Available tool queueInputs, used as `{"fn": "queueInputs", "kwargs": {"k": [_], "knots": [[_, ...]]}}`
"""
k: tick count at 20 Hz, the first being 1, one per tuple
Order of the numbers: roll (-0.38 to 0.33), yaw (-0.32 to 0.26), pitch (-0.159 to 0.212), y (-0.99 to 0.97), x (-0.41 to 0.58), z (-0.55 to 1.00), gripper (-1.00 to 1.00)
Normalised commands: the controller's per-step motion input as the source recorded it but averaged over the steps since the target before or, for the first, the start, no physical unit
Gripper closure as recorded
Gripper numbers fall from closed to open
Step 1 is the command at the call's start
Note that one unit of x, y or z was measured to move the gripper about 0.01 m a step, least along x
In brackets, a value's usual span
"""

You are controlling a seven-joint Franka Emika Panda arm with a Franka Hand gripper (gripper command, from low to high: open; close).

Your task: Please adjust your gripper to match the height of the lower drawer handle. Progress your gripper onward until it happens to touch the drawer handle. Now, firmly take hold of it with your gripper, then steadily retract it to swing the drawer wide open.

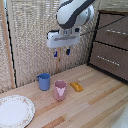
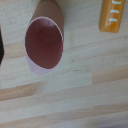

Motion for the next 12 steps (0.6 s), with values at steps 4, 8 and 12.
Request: {"fn": "queueInputs", "kwargs": {"k": [4,8,12], "knots": [[-0.32,0.071,-0.028,0.01,-0.099,0.01,-1.0],[-0.375,0.046,-0.036,-0.11,-0.149,0.0,-1.0],[-0.375,0.052,-0.033,-0.14,-0.175,0.0,-1.0]]}}
